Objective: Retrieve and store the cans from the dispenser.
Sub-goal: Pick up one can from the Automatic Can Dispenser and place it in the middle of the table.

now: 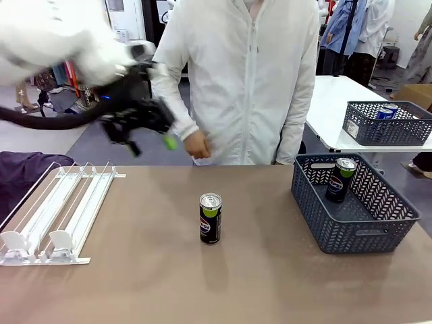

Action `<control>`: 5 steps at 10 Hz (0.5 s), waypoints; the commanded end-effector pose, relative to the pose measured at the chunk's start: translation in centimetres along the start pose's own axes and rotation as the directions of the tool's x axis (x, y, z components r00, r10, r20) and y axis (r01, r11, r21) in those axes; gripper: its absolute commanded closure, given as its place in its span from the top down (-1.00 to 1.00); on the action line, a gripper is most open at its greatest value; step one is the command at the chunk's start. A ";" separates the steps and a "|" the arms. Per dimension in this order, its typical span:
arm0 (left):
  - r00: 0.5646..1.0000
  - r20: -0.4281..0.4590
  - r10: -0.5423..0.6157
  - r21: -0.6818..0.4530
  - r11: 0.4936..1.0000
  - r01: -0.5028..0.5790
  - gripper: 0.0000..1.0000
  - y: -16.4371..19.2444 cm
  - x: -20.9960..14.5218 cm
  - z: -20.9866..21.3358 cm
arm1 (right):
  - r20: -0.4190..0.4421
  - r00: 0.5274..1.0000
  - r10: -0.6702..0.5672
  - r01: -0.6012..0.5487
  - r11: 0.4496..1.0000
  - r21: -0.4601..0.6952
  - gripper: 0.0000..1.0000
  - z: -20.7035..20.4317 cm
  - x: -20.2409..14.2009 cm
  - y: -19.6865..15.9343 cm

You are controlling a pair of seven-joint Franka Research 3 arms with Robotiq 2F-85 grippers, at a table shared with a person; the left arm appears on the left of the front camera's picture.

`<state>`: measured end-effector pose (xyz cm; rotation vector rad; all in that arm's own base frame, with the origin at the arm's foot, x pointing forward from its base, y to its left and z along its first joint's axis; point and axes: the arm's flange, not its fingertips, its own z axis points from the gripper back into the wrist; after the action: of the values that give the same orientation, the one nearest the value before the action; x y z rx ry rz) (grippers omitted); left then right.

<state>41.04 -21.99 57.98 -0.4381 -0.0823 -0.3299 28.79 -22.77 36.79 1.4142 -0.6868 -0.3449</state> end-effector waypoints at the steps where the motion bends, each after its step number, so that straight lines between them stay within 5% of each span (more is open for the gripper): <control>1: 0.994 0.044 0.098 -0.094 0.991 -0.094 1.00 8.3 -3.7 3.6 | -0.006 1.000 -0.007 0.007 1.000 0.001 1.00 0.1 -0.1 0.4; 3: 0.962 0.095 0.256 -0.324 0.922 -0.213 1.00 17.5 -7.5 7.5 | -0.006 1.000 -0.007 0.007 1.000 0.001 1.00 0.1 -0.1 0.4; 5: 0.933 0.106 0.343 -0.639 0.743 -0.200 1.00 25.8 -11.7 8.0 | -0.006 1.000 -0.007 0.007 1.000 0.001 1.00 0.1 -0.1 0.4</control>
<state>38.09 5.68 55.00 -0.9475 -0.1119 -0.0178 28.78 -22.78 36.79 1.4141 -0.6873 -0.3454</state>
